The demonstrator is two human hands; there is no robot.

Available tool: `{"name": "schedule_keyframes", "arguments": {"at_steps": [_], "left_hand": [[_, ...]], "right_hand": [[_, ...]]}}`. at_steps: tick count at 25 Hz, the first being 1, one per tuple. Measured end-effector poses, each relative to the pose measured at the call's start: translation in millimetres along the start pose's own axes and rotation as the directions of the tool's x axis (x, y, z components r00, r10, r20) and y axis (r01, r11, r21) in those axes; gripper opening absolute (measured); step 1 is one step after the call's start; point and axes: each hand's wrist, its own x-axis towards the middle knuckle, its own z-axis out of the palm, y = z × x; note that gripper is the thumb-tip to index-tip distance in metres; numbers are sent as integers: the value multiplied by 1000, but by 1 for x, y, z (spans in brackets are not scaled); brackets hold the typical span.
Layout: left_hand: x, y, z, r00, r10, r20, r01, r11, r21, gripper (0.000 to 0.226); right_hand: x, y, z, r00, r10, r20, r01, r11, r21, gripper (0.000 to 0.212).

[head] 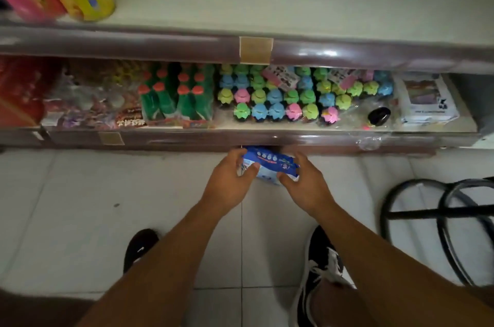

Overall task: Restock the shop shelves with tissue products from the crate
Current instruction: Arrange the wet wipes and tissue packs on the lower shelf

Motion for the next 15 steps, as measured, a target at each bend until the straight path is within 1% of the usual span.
{"name": "schedule_keyframes", "arguments": {"at_steps": [3,7,9,11,12,15], "left_hand": [[22,-28,14,997,-77,-1,77,997,-6,41],[44,-42,29,994,-114,6,114,993,-18,43],[49,-42,35,990,-141,12,142,989,-38,42],[50,-43,36,987,-159,10,160,986,-55,43],[51,-44,35,987,-159,9,159,986,-59,43],[52,-51,31,988,-157,-10,156,985,-69,44]], "right_hand": [[28,25,17,999,37,11,-37,997,-65,68],[58,39,37,1000,-4,0,4,962,-273,72],[72,42,52,995,-71,72,95,903,-419,74],[83,44,67,980,-105,166,181,812,-555,80],[87,46,70,976,-112,184,202,776,-598,83],[95,51,71,976,-116,182,209,716,-666,89]]}}
